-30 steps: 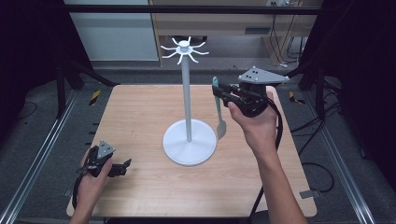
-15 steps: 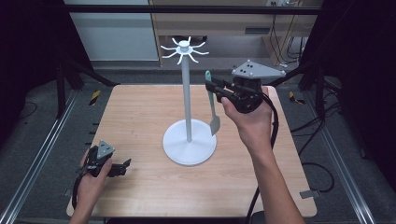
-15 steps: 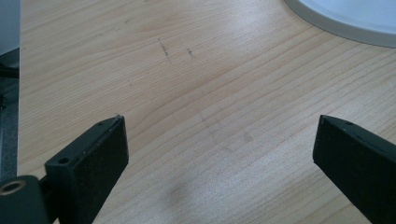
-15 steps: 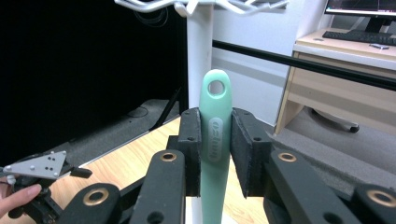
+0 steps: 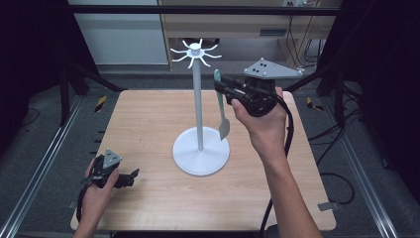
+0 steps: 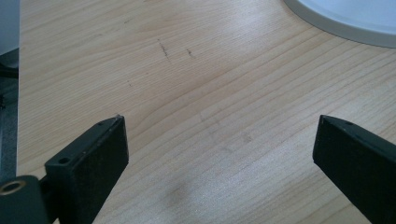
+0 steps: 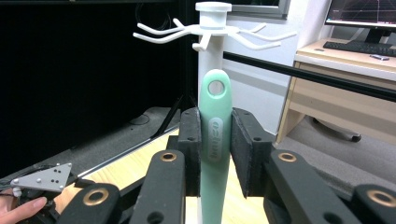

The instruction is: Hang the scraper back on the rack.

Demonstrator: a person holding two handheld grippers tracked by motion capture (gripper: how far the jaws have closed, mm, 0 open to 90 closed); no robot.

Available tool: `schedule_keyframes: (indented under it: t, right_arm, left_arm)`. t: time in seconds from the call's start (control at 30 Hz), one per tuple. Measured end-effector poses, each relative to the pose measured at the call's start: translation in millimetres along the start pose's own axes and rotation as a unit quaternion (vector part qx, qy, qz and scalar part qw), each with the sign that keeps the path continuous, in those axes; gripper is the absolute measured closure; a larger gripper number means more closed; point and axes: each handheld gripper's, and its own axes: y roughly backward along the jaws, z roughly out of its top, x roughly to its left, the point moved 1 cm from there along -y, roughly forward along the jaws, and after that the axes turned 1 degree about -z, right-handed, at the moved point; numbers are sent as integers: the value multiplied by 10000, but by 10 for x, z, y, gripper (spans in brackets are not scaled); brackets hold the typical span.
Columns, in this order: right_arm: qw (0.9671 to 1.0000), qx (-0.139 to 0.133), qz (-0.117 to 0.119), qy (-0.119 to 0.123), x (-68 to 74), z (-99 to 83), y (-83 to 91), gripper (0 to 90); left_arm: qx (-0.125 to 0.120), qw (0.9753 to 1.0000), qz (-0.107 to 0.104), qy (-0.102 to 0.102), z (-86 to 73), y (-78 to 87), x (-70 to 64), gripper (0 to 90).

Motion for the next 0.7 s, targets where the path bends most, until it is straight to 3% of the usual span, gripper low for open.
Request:
schedule_keyframes:
  t: [0.7]
  right_arm:
    - [10000,-80,-16,45,52,100,17,746]
  left_arm:
    - [5,10000,-17,0,1,-2,-6,31]
